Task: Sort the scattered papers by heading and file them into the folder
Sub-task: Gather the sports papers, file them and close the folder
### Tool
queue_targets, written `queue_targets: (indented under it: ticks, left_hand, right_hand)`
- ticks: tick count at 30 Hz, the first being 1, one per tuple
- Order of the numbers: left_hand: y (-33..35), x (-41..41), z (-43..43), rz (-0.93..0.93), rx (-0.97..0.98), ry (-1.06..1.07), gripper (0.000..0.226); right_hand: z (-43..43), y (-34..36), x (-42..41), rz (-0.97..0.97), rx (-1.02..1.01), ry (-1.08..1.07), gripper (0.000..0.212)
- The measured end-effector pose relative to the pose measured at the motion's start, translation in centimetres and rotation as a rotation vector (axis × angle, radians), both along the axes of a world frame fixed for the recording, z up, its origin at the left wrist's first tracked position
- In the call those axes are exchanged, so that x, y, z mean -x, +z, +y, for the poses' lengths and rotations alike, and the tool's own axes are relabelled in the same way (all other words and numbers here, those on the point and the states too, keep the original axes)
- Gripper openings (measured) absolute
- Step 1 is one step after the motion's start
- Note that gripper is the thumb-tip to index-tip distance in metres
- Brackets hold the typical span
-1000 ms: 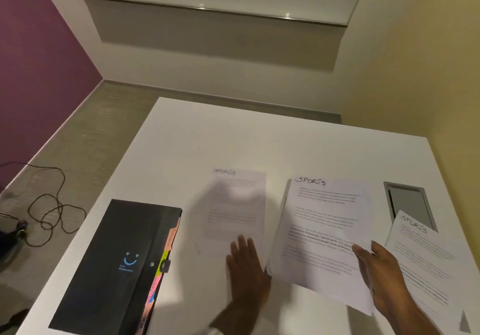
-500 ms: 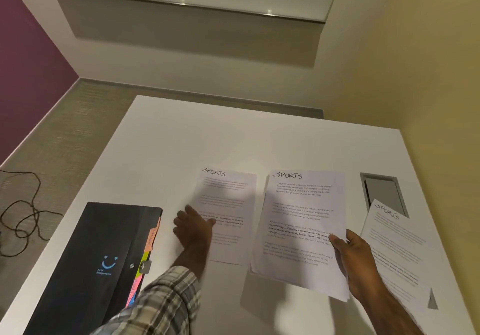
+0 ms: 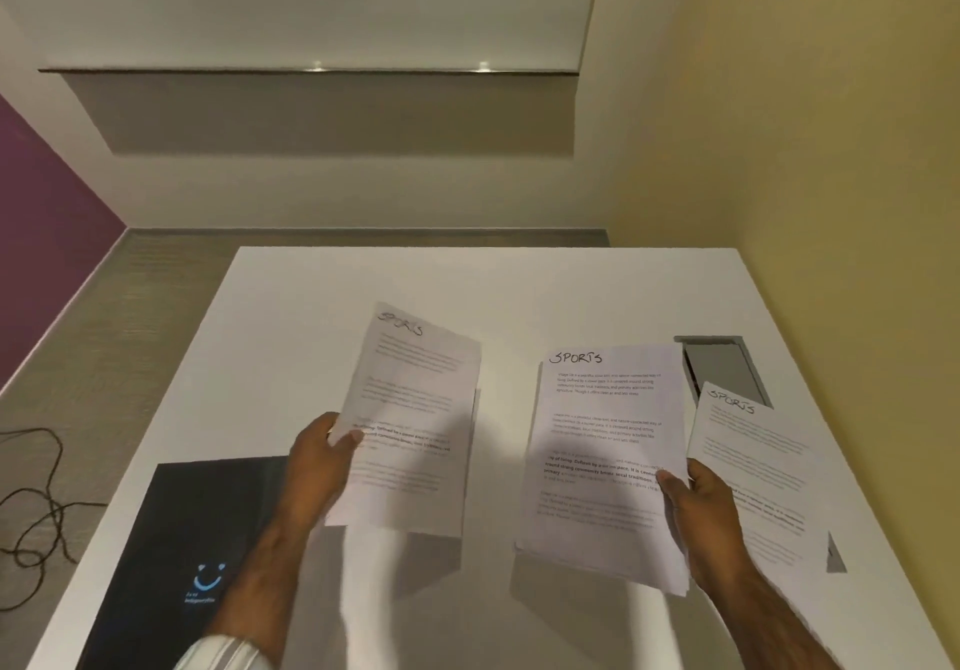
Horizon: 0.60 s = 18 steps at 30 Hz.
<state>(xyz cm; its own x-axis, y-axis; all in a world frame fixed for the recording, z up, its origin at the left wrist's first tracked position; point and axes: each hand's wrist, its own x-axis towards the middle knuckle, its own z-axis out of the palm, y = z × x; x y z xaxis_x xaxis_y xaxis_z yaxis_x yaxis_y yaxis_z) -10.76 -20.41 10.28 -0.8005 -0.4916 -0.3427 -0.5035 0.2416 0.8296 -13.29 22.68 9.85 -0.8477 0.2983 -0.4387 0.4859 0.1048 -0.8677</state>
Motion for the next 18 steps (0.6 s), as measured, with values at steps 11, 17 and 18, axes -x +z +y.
queue_targets:
  ticks: [11, 17, 18]
  left_hand:
    - [4.7, -2.3, 9.5, 0.037, -0.239, -0.138, 0.015]
    - [7.5, -1.6, 12.6, 0.085, -0.212, -0.298, 0.033]
    - [8.1, -1.4, 12.7, 0.074, -0.299, -0.307, 0.037]
  right_hand:
    - [-4.7, 3.6, -1.0, 0.123, 0.224, 0.213, 0.019]
    - [-2.8, 6.0, -1.5, 0.148, 0.369, 0.202, 0.026]
    - [-2.3, 6.2, -1.7, 0.161, 0.367, 0.201, 0.028]
